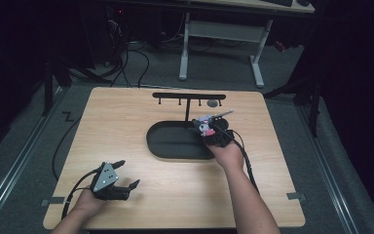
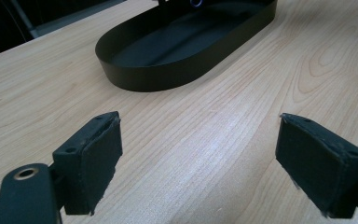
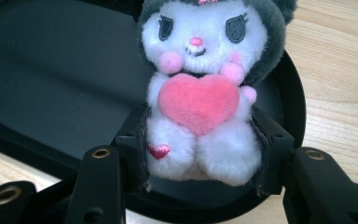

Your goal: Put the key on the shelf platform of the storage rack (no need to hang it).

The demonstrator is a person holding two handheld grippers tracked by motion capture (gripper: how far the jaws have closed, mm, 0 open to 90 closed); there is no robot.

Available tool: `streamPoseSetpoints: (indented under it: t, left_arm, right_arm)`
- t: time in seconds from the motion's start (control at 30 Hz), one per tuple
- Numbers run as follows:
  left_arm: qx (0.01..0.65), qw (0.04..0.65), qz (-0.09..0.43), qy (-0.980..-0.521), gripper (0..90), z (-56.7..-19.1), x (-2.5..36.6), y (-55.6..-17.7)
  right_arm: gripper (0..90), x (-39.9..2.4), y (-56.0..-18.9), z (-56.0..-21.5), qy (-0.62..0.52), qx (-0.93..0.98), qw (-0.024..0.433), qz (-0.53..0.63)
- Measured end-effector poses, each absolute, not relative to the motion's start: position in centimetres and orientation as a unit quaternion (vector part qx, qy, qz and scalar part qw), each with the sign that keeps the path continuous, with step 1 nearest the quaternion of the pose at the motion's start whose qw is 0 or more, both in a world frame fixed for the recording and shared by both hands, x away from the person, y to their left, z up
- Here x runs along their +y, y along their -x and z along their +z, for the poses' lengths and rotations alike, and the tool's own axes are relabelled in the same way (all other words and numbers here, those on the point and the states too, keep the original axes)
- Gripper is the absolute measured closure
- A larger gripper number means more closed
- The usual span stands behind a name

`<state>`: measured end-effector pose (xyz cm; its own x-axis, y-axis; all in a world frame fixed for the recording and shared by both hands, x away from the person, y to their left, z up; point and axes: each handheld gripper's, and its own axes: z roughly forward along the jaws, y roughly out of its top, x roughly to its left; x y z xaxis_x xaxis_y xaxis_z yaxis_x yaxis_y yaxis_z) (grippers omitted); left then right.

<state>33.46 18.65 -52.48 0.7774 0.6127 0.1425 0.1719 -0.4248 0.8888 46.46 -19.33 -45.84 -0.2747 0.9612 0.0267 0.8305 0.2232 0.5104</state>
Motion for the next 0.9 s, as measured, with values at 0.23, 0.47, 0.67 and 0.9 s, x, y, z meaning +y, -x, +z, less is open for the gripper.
streamPoseSetpoints:
  t: [0.23,0.47,0.67,0.9]
  left_arm:
    - [0.242,0.480,0.231,-0.811,15.4,-52.5,18.6,-33.5]
    - [0.241,0.480,0.231,-0.812,15.4,-52.5,18.6,-33.5]
    - [0.241,0.479,0.231,-0.812,15.4,-52.5,18.6,-33.5]
    - [0.241,0.479,0.231,-0.812,15.4,-52.5,18.6,-33.5]
  right_arm:
    - [48.8,-18.3,-46.1,-46.6,-0.578,0.779,0.136,0.203]
    - [48.4,-18.4,-45.4,-47.3,-0.585,0.776,0.114,0.207]
    - [48.0,-18.5,-45.4,-48.4,-0.589,0.775,0.104,0.206]
    - [42.0,-18.3,-45.6,-48.4,-0.588,0.773,0.101,0.214]
